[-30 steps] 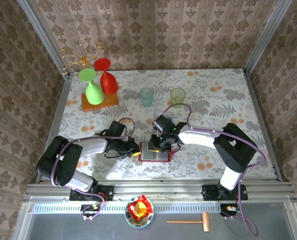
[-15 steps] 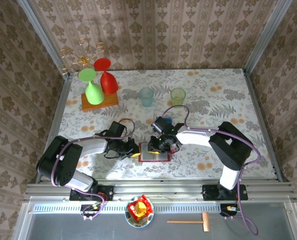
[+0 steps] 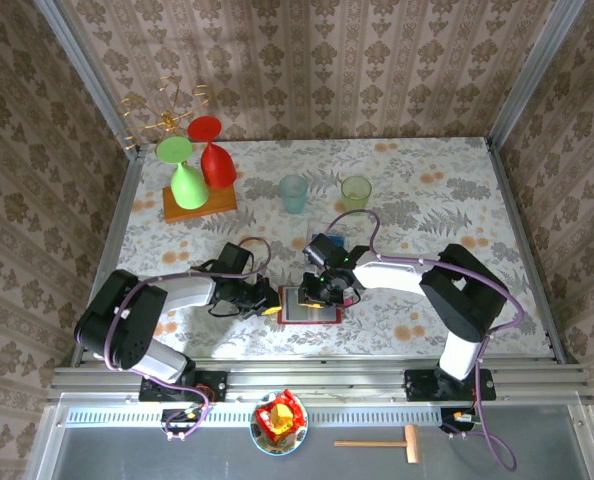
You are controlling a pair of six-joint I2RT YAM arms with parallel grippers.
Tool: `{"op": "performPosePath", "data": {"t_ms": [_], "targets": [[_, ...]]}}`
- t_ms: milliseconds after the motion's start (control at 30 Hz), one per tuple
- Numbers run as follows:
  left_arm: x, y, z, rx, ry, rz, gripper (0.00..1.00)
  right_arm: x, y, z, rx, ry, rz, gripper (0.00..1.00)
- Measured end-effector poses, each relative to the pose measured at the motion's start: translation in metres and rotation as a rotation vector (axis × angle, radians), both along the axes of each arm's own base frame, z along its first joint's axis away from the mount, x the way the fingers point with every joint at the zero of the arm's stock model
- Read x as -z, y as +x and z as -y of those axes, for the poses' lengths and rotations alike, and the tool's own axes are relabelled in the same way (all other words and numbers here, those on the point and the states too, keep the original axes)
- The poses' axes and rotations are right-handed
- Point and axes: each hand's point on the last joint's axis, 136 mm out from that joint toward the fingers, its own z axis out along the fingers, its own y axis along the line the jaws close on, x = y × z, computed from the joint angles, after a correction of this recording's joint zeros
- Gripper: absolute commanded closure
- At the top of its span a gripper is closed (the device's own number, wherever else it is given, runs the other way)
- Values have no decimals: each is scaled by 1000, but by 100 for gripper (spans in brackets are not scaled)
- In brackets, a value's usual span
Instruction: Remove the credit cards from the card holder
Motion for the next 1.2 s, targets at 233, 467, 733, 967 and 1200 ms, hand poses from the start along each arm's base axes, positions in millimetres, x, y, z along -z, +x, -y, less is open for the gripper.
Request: {"op": "performPosePath", "data": {"t_ms": [233,467,733,967,1200], "targets": [[0,0,1,10,1,-3,92,-1,-1,3,-1,-9,1,76],[-2,1,0,9,26,-4,91,3,-5,7,1,-8,3,76],[-20,12,3,-7,12,54,77,4,-4,9,22,42,17,76],[-28,11,16,7,-32,51,72,5,-3,8,45,107,9,76],[-25,10,27,32,-40,31,72,5,-3,6,59,148,-2,76]]}}
